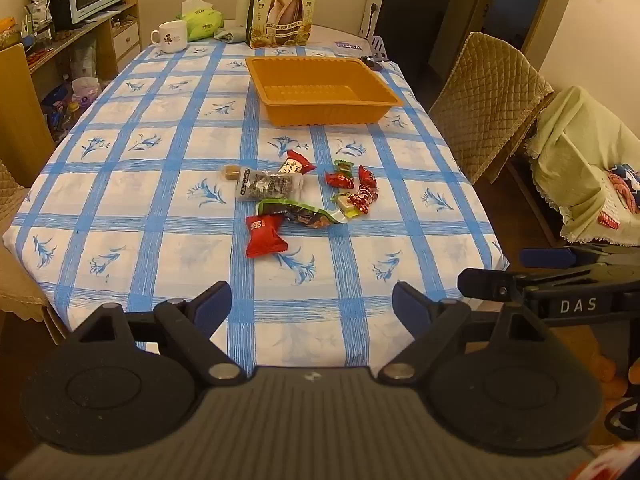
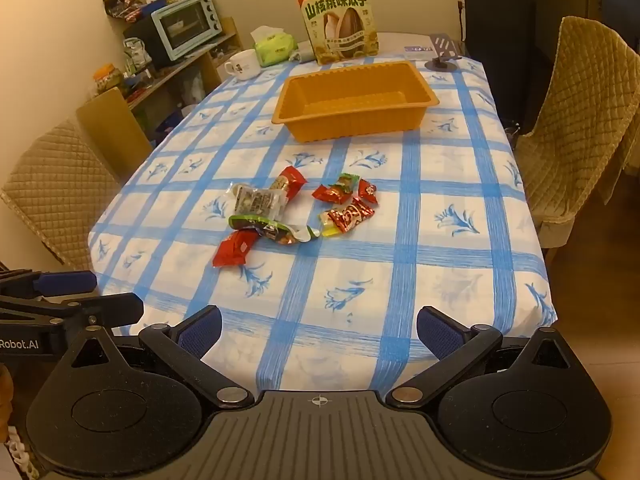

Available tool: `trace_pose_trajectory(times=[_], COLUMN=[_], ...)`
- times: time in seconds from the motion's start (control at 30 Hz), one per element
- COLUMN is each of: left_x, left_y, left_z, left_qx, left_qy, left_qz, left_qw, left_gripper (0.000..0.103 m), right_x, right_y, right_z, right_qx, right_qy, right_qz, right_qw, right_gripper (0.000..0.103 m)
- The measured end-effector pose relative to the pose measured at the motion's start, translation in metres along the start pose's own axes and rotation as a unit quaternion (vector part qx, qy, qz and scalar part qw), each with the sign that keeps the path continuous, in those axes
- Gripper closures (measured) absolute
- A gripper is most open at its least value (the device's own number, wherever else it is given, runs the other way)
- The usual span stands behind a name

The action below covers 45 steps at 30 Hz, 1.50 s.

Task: Organize snacks

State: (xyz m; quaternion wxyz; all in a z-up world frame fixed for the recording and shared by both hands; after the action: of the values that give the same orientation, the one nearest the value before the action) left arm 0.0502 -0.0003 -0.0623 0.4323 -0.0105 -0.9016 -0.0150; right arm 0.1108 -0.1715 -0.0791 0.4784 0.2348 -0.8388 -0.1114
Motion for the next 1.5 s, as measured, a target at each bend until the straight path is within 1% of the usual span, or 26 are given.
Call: trace_pose_trajectory(times=[0.4,0.6,0.67,1.5], left_x=[-0.003,0.000,0.002,0.003], left_y=[-0.004,-0.001,0.009,0.008], left_z=[-0.002,0.000,-0.005,-0.002], left_qx=[0.001,0.004,0.005,0.005], left_qy=[0.000,-0.003,-0.002,-0.005], left_qz=[0.000,0.002,0.001,0.003], left_qw=[1.0000,1.0000,1.0000,1.0000], left_gripper=[0.017,0.017,0.017,0.017], right_x=[-0.003,-0.004,-0.003,-0.001], right_y=[0.004,0.007,0.007,0.008], right_z=[-0.002,-0.002,-0.002,-0.001], right_qx=[0.001,0.003,0.003,0.007], right_qy=[-0.001,0.000,0.000,0.000], right_qz=[0.000,-0.001,-0.001,-0.003], right_qw=[1.000,1.000,1.000,1.000], right_gripper=[0.000,0.000,0.000,0.000])
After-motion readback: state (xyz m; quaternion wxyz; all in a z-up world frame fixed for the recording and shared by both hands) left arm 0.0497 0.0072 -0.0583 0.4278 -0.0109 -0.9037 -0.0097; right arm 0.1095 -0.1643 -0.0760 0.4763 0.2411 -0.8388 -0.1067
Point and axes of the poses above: each gripper's, at about its wrist camera, not at the fingertips, and x roughly against the way its jaws point, y to its left, z to its underside, the point moved 8 cm from there along -x, roughly the way its jaws point, and after that the axes turned 14 degrees about -x, right-handed, at the moved point
